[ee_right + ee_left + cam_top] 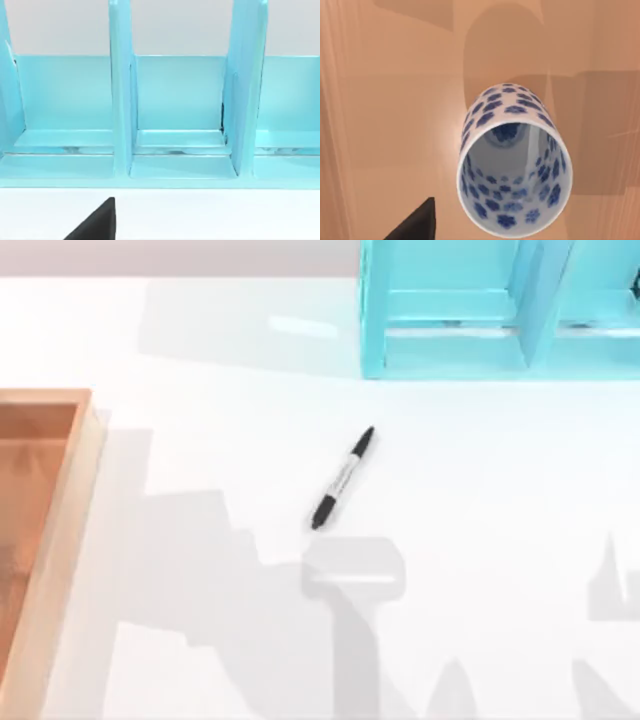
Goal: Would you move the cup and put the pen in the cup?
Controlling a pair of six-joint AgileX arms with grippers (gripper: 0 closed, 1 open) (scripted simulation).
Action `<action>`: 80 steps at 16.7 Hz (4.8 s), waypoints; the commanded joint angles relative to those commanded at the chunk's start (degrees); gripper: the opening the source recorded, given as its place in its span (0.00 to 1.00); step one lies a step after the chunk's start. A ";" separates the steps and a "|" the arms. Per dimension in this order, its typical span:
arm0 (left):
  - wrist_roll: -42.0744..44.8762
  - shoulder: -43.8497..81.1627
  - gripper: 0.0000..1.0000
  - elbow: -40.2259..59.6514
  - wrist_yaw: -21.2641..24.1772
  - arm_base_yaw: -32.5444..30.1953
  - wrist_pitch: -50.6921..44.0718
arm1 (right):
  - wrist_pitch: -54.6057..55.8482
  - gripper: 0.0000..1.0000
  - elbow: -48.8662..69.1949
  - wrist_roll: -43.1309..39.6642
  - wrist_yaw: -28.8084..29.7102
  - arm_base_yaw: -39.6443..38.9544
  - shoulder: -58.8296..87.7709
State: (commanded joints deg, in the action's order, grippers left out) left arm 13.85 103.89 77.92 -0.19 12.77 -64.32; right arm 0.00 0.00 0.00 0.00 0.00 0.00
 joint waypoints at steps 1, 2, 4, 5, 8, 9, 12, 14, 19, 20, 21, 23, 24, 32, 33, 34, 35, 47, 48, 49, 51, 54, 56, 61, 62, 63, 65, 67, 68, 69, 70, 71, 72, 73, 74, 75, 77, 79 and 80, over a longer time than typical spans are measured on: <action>0.07 0.66 1.00 -2.09 0.00 0.05 3.20 | 0.00 1.00 0.00 0.00 0.00 0.00 0.00; 0.13 1.28 1.00 -4.17 0.01 0.11 6.19 | 0.00 1.00 0.00 0.00 0.00 0.00 0.00; 0.25 2.41 1.00 -7.65 0.01 0.21 10.43 | 0.00 1.00 0.00 0.00 0.00 0.00 0.00; 0.29 2.80 1.00 -8.72 0.01 0.25 11.65 | 0.00 1.00 0.00 0.00 0.00 0.00 0.00; 0.33 3.06 1.00 -9.31 0.01 0.28 12.31 | 0.00 1.00 0.00 0.00 0.00 0.00 0.00; 0.33 3.06 1.00 -9.31 0.01 0.28 12.31 | 0.00 1.00 0.00 0.00 0.00 0.00 0.00; 0.33 3.06 0.85 -9.31 0.01 0.28 12.31 | 0.00 1.00 0.00 0.00 0.00 0.00 0.00; 0.33 3.06 0.70 -9.31 0.01 0.28 12.31 | 0.00 1.00 0.00 0.00 0.00 0.00 0.00; 0.33 3.06 0.32 -9.31 0.01 0.28 12.31 | 0.00 1.00 0.00 0.00 0.00 0.00 0.00; 0.33 3.06 0.25 -9.31 0.01 0.28 12.31 | 0.00 1.00 0.00 0.00 0.00 0.00 0.00; 0.33 3.06 0.17 -9.31 0.01 0.28 12.31 | 0.00 1.00 0.00 0.00 0.00 0.00 0.00; 0.33 3.06 0.02 -9.31 0.01 0.28 12.31 | 0.00 1.00 0.00 0.00 0.00 0.00 0.00; 0.33 3.06 0.00 -9.31 0.01 0.28 12.31 | 0.00 1.00 0.00 0.00 0.00 0.00 0.00; 0.37 2.94 0.00 -9.28 0.04 0.17 12.29 | 0.00 1.00 0.00 0.00 0.00 0.00 0.00; 0.30 2.99 0.00 -9.18 0.04 0.16 12.23 | 0.00 1.00 0.00 0.00 0.00 0.00 0.00; -0.13 3.16 0.00 -8.66 0.02 0.15 11.96 | 0.00 1.00 0.00 0.00 0.00 0.00 0.00; -1.03 3.17 0.00 -7.59 -0.03 0.11 11.63 | 0.00 1.00 0.00 0.00 0.00 0.00 0.00; -22.50 -1.07 0.00 15.94 -0.36 -17.94 -11.76 | 0.00 1.00 0.00 0.00 0.00 0.00 0.00; -23.76 -1.36 0.00 16.96 -0.21 -20.50 -14.83 | 0.00 1.00 0.00 0.00 0.00 0.00 0.00; -24.78 -1.46 0.00 17.74 -0.09 -22.77 -17.29 | 0.00 1.00 0.00 0.00 0.00 0.00 0.00; -26.05 -1.87 0.00 18.73 0.11 -25.74 -20.42 | 0.00 1.00 0.00 0.00 0.00 0.00 0.00; -26.33 -2.26 0.00 18.91 0.14 -26.45 -21.15 | 0.00 1.00 0.00 0.00 0.00 0.00 0.00; -26.19 -1.90 0.00 18.69 0.15 -26.22 -21.01 | 0.00 1.00 0.00 0.00 0.00 0.00 0.00; -30.09 3.96 0.00 18.21 0.08 -30.38 -14.55 | 0.00 1.00 0.00 0.00 0.00 0.00 0.00; -31.11 6.19 0.00 18.09 0.04 -31.13 -11.85 | 0.00 1.00 0.00 0.00 0.00 0.00 0.00; -32.31 8.29 0.00 17.98 0.02 -32.30 -9.45 | 0.00 1.00 0.00 0.00 0.00 0.00 0.00; -34.63 11.21 0.00 17.66 0.01 -34.87 -6.39 | 0.00 1.00 0.00 0.00 0.00 0.00 0.00; -35.10 11.89 0.00 17.51 -0.01 -35.56 -5.70 | 0.00 1.00 0.00 0.00 0.00 0.00 0.00; -35.10 11.89 0.00 17.51 -0.01 -35.56 -5.70 | 0.00 1.00 0.00 0.00 0.00 0.00 0.00; -35.10 11.89 0.00 17.51 -0.01 -35.56 -5.70 | 0.00 1.00 0.00 0.00 0.00 0.00 0.00; -34.95 11.84 0.00 17.61 0.04 -35.30 -5.84 | 0.00 1.00 0.00 0.00 0.00 0.00 0.00; -34.95 11.81 0.00 17.52 0.04 -35.29 -5.73 | 0.00 1.00 0.00 0.00 0.00 0.00 0.00; -34.93 11.84 0.00 17.13 0.03 -35.29 -5.25 | 0.00 1.00 0.00 0.00 0.00 0.00 0.00; -34.94 11.97 0.00 16.59 0.03 -35.29 -4.59 | 0.00 1.00 0.00 0.00 0.00 0.00 0.00; -34.94 12.12 0.00 16.08 0.03 -35.30 -3.93 | 0.00 1.00 0.00 0.00 0.00 0.00 0.00; -34.91 12.26 0.00 15.56 0.04 -35.33 -3.31 | 0.00 1.00 0.00 0.00 0.00 0.00 0.00; -34.91 12.52 0.00 14.56 0.03 -35.35 -2.04 | 0.00 1.00 0.00 0.00 0.00 0.00 0.00; -34.95 12.78 0.00 13.56 0.01 -35.32 -0.76 | 0.00 1.00 0.00 0.00 0.00 0.00 0.00; -34.94 12.91 0.00 13.06 0.00 -35.34 -0.13 | 0.00 1.00 0.00 0.00 0.00 0.00 0.00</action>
State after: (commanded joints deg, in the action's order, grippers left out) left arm -21.09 116.80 90.98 -0.18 -22.56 -64.45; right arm 0.00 0.00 0.00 0.00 0.00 0.00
